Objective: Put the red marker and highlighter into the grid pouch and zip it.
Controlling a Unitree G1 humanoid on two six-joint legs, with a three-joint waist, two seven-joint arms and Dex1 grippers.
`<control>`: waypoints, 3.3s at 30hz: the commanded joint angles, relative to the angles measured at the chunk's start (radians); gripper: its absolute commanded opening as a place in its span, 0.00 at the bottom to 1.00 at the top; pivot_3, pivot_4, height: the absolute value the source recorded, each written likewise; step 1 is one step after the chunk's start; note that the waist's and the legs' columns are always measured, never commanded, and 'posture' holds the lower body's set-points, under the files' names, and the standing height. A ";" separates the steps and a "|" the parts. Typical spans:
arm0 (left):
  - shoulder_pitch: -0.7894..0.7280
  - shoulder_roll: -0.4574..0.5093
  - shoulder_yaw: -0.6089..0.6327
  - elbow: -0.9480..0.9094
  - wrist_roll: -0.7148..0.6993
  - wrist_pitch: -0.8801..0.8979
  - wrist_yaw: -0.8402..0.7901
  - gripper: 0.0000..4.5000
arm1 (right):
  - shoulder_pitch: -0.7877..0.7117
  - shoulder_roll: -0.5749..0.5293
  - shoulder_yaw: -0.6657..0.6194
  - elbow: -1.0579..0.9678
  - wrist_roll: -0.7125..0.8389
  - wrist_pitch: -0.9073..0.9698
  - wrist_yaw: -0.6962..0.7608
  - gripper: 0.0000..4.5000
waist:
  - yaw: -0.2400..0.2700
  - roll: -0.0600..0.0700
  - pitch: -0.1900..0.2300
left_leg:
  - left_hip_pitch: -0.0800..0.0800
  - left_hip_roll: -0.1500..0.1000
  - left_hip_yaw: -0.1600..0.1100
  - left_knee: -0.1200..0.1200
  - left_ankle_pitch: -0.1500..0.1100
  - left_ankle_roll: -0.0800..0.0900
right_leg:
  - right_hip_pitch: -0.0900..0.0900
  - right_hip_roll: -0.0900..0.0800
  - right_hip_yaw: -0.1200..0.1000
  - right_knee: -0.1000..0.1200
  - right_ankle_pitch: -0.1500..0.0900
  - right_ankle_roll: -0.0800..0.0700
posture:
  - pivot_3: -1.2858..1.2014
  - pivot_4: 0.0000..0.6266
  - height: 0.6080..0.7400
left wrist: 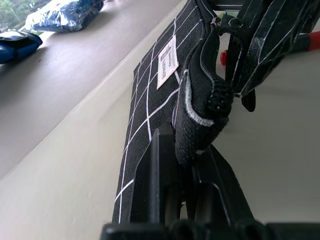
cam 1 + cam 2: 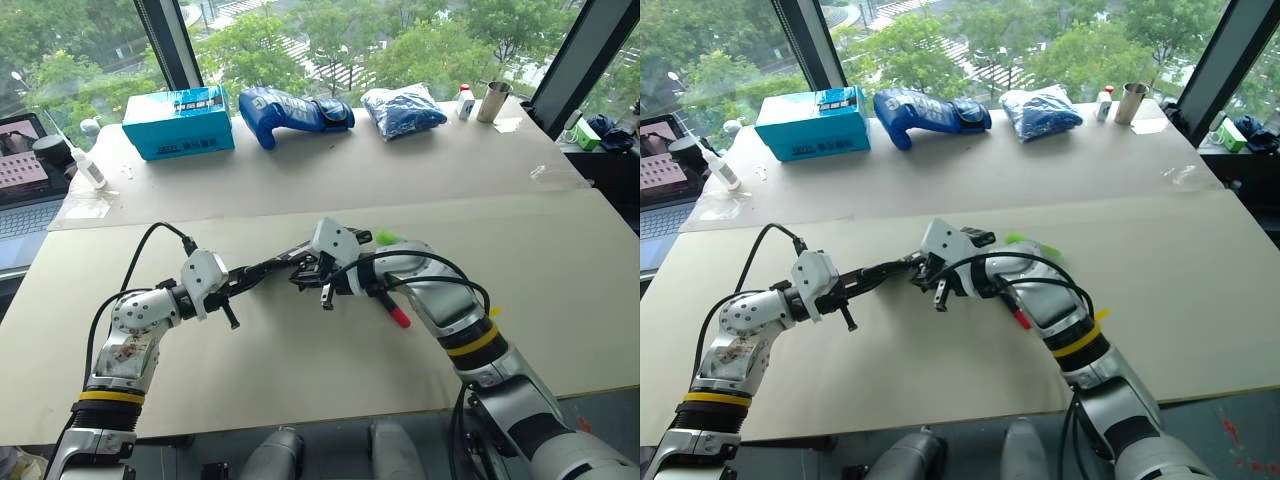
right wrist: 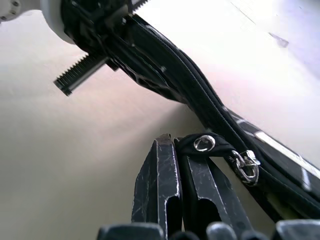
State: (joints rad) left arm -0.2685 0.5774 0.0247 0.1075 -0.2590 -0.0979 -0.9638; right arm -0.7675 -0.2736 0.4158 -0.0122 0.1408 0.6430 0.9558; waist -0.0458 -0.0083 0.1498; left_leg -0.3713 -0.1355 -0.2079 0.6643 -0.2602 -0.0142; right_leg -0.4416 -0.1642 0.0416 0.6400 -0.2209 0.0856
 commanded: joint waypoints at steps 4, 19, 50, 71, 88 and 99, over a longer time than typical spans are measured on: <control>-0.020 -0.007 0.002 -0.001 -0.002 -0.024 0.002 0.00 | -0.064 0.028 -0.002 0.059 -0.010 -0.033 -0.008 0.15 | 0.000 0.000 0.000 | 0.000 0.000 0.000 0.000 0.000 0.000 | 0.000 0.000 0.000 0.000 0.000 0.000 | 0.52 0.24 1.00; 0.008 0.021 0.040 -0.006 -0.022 -0.021 -0.003 0.00 | 0.047 -0.340 -0.334 -0.123 0.174 0.053 0.085 0.70 | 0.004 0.000 0.000 | 0.000 -0.001 0.000 0.000 -0.001 0.001 | 0.000 -0.001 0.000 -0.002 0.000 0.000 | 0.52 0.24 1.00; 0.012 0.011 0.035 -0.007 -0.028 -0.026 -0.006 0.00 | -0.027 -0.324 -0.257 0.695 -0.164 -0.410 -0.028 0.55 | 0.002 -0.001 0.000 | 0.001 0.002 0.007 0.000 -0.001 0.001 | 0.002 0.000 0.000 -0.010 0.002 0.000 | 0.52 0.24 1.00; 0.015 0.010 0.025 0.000 -0.020 -0.035 -0.016 0.00 | 0.046 -0.498 -0.268 -0.003 0.005 -0.276 0.230 0.24 | 0.003 -0.002 -0.001 | 0.000 0.003 0.007 0.001 -0.002 0.003 | 0.001 0.001 0.000 -0.010 0.004 0.000 | 0.52 0.24 1.00; 0.076 -0.006 -0.028 0.021 0.042 -0.118 0.001 0.00 | -0.027 -0.497 -0.125 0.089 -0.183 -0.330 0.214 0.24 | 0.011 -0.002 -0.001 | 0.000 0.003 0.012 0.004 -0.003 0.003 | 0.001 0.000 0.000 -0.011 0.004 0.000 | 0.52 0.24 1.00; 0.048 -0.012 0.008 0.002 -0.013 -0.067 0.011 0.00 | 0.010 -0.511 -0.254 -0.034 0.027 -0.232 0.318 0.24 | 0.017 -0.002 -0.001 | 0.000 0.003 0.012 0.005 -0.004 0.003 | 0.001 0.000 0.000 -0.011 0.004 0.000 | 0.52 0.24 1.00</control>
State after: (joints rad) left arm -0.2157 0.5589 0.0155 0.1393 -0.2573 -0.1672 -0.9529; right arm -0.7627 -0.7709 0.1990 0.0028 0.1311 0.3933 1.2616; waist -0.0285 -0.0108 0.1492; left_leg -0.3708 -0.1321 -0.1956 0.6689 -0.2640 -0.0107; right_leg -0.4406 -0.1639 0.0416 0.6287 -0.2164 0.0859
